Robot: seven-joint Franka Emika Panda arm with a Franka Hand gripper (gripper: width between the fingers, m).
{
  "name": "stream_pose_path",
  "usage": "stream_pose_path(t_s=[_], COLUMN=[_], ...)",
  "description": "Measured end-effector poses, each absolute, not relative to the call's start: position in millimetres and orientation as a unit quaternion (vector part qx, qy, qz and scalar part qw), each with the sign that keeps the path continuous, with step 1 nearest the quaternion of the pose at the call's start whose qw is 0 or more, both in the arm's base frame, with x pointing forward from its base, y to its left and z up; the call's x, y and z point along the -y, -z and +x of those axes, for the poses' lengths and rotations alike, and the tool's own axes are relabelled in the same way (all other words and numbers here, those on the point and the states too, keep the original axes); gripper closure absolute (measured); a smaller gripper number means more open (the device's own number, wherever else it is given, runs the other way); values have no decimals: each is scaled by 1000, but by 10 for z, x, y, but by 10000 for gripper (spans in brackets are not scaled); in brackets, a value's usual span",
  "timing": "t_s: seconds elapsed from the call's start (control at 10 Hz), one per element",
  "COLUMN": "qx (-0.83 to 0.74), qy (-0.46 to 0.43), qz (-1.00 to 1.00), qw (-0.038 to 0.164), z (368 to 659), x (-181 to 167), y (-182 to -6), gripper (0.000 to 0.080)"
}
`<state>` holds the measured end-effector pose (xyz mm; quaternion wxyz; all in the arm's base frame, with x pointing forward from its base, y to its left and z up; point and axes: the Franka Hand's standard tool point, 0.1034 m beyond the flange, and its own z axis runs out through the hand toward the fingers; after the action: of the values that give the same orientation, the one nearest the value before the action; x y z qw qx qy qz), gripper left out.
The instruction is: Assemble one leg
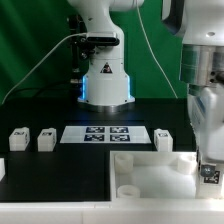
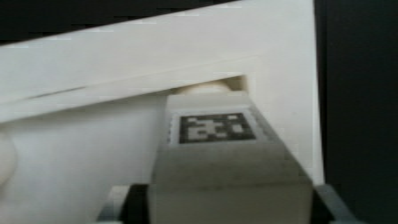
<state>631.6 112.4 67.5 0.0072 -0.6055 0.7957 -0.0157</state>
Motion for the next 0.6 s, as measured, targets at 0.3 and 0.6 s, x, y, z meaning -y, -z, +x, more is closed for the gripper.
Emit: stream_pose_path(t_s=[0.3,0.6], qx=[-810,-792], qy=[21,22], qz=[-586,-610], qw=[4,1], z=[6309,6294], x=[-1124,-1126], y=[-677,-666], gripper=[504,273])
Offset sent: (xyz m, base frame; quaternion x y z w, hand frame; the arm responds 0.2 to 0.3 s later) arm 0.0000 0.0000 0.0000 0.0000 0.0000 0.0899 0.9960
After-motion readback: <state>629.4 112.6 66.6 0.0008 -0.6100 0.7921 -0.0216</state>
